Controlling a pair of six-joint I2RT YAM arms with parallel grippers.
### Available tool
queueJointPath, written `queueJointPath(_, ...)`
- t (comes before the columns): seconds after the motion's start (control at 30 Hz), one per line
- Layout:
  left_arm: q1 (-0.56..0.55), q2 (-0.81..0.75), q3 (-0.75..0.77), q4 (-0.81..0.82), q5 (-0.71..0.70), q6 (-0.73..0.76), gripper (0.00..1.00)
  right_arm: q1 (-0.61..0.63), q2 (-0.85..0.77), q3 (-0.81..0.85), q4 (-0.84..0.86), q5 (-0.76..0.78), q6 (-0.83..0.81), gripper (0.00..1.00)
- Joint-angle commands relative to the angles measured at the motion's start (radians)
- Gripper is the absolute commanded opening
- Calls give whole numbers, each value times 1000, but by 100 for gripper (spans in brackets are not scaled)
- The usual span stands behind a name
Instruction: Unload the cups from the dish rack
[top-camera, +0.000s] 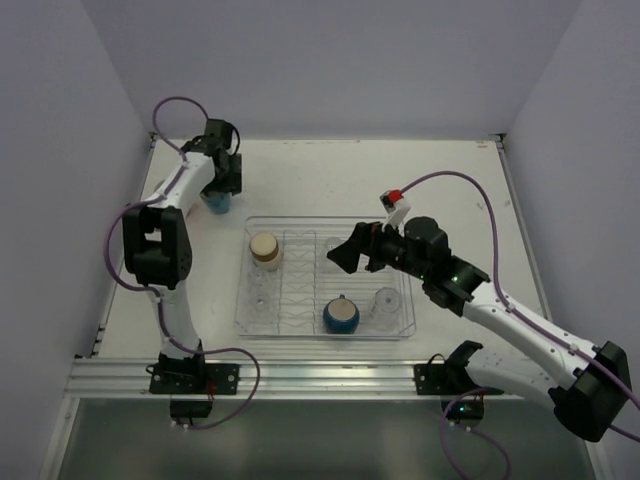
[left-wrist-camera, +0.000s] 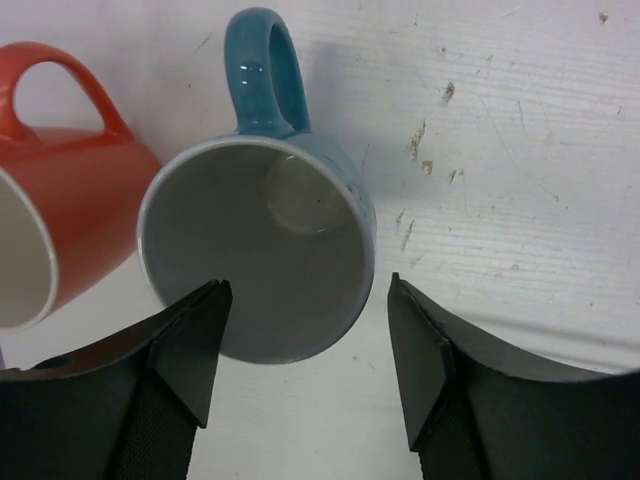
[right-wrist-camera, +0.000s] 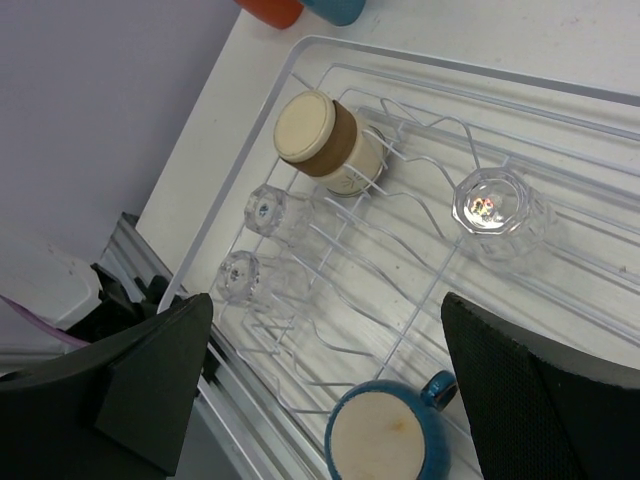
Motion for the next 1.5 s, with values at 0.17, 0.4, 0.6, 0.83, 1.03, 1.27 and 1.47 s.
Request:
queueJointPath(0.17, 8, -197, -13, 75, -42, -15, 88, 4, -26, 52, -157, 112, -92, 99)
queueJointPath(0.4, 3, -315, -45, 135, 63, -48, 97, 10, -144, -20, -328, 196, -85, 99)
queueJointPath(0.6, -51, -562, -200, 279, 330, -113, 98, 15, -234, -56, -493, 279, -53, 93)
queueJointPath(0.83, -182, -948, -615, 555, 617, -206, 98, 79, -216, 7, -666, 365, 17, 92)
queueJointPath(1.03, -203, -1198, -829, 554, 668, -152, 99, 108, -160, 38, -766, 414, 97, 92)
queueJointPath(1.27, -204, -1326, -930, 570, 605, -123, 100, 163, -43, 81, -794, 463, 192, 94)
queueJointPath(1.47, -239, -1320, -958, 569, 598, -94, 100, 206, 71, 104, -780, 500, 235, 94)
